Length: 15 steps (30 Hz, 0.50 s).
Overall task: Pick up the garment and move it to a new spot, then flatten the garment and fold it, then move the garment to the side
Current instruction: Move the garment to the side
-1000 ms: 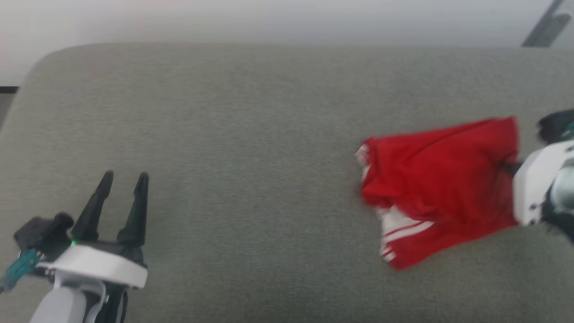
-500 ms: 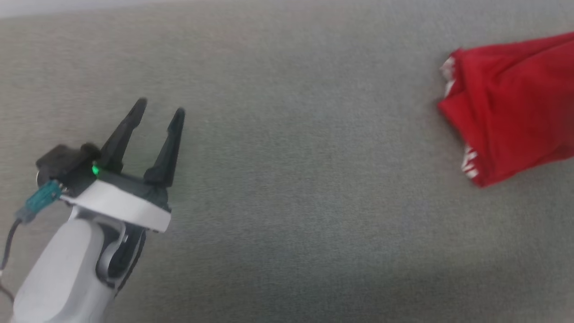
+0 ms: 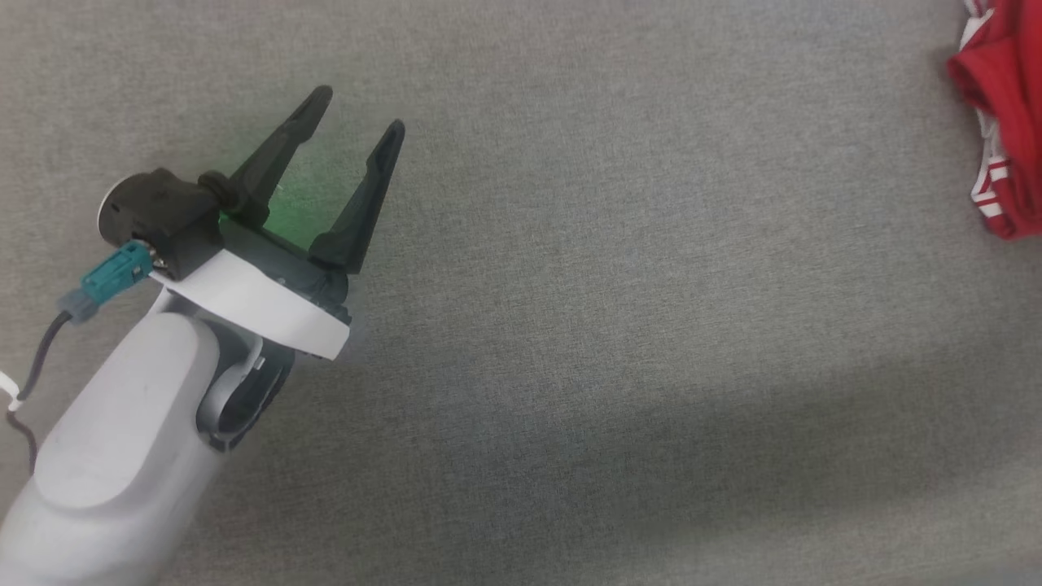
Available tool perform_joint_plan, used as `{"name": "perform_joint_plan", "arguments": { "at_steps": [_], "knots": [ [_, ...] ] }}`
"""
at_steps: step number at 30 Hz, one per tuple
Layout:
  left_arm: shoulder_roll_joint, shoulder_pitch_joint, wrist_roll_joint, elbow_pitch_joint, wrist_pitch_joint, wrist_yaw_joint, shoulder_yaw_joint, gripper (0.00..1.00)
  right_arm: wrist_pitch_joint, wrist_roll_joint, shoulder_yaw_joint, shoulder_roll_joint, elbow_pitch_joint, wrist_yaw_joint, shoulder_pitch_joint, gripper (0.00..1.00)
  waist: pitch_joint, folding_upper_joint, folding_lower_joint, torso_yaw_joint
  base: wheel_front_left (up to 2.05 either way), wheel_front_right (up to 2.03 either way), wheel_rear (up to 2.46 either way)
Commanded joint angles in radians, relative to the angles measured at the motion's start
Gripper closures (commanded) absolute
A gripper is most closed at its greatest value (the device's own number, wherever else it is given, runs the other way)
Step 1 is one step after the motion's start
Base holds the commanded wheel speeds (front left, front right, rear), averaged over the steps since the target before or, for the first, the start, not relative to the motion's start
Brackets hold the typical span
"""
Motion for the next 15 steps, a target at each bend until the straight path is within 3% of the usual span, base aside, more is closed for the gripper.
{"name": "perform_joint_plan", "arguments": {
  "at_steps": [1, 14, 15],
  "knots": [
    [0.004, -0.021, -0.007, 0.000, -0.004, -0.002, -0.006, 0.00, -0.019, -0.023, -0.012, 0.014, 0.013, -0.002, -0.022, 1.00, 0.019, 0.0000, 0.0000, -0.005, 0.00, 0.00, 0.00],
    [0.009, -0.075, -0.035, 0.013, -0.004, -0.002, -0.042, 0.00, -0.127, -0.205, -0.158, 0.113, 0.190, -0.002, -0.093, 1.00, 0.064, 0.0000, 0.0000, 0.033, 0.00, 0.00, 0.00],
    [0.009, -0.069, -0.036, 0.013, -0.004, -0.002, -0.037, 0.00, -0.130, -0.218, -0.174, 0.116, 0.193, -0.002, -0.099, 0.71, 0.060, 0.0000, 0.0000, 0.035, 0.00, 0.00, 0.00]
  ]
}}
